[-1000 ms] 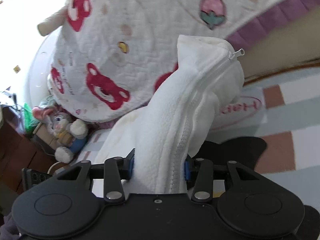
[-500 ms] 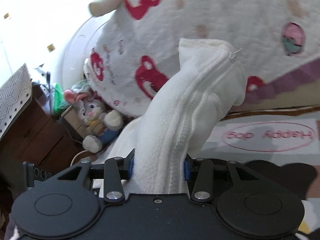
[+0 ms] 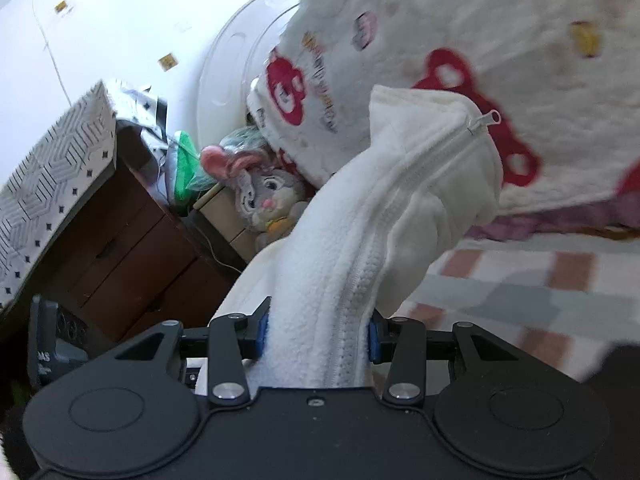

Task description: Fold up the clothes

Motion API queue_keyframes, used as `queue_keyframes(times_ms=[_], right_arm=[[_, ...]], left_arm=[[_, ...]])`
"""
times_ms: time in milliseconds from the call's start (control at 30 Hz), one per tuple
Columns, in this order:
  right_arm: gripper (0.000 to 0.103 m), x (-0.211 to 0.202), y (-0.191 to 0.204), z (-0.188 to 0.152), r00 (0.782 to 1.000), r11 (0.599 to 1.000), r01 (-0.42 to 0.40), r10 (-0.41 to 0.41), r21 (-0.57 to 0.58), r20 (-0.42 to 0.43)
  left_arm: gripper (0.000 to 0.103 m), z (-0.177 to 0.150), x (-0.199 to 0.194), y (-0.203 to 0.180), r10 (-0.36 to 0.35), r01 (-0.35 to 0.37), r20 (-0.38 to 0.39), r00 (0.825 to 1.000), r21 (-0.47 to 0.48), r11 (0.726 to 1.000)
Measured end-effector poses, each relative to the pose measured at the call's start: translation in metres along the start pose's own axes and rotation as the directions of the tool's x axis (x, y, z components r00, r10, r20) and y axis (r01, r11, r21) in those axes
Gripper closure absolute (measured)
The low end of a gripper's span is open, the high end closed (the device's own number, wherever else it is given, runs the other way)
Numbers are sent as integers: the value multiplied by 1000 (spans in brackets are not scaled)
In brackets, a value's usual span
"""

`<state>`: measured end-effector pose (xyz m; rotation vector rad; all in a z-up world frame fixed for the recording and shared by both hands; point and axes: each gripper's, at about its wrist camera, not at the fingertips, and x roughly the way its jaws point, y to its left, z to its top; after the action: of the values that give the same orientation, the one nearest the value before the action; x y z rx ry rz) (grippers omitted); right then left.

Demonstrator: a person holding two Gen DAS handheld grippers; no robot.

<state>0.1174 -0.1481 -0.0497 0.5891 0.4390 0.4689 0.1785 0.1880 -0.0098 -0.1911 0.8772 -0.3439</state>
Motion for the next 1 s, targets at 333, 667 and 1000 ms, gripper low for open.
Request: queue_keyframes(times_ms=[333, 667, 1000], right_arm=[[55, 135, -27, 2, 993, 987, -68, 53, 147, 103], [53, 204, -76, -53, 997, 979, 70, -66, 193, -26], [54, 232, -19, 11, 993, 995, -74, 80, 74, -82]], left_arm=[[70, 83, 75, 65, 169, -172, 31, 985, 165, 971], [70, 50, 187, 119, 181, -172, -92, 979, 99, 980], [70, 90, 112, 138, 138, -137, 19, 990, -45, 990]])
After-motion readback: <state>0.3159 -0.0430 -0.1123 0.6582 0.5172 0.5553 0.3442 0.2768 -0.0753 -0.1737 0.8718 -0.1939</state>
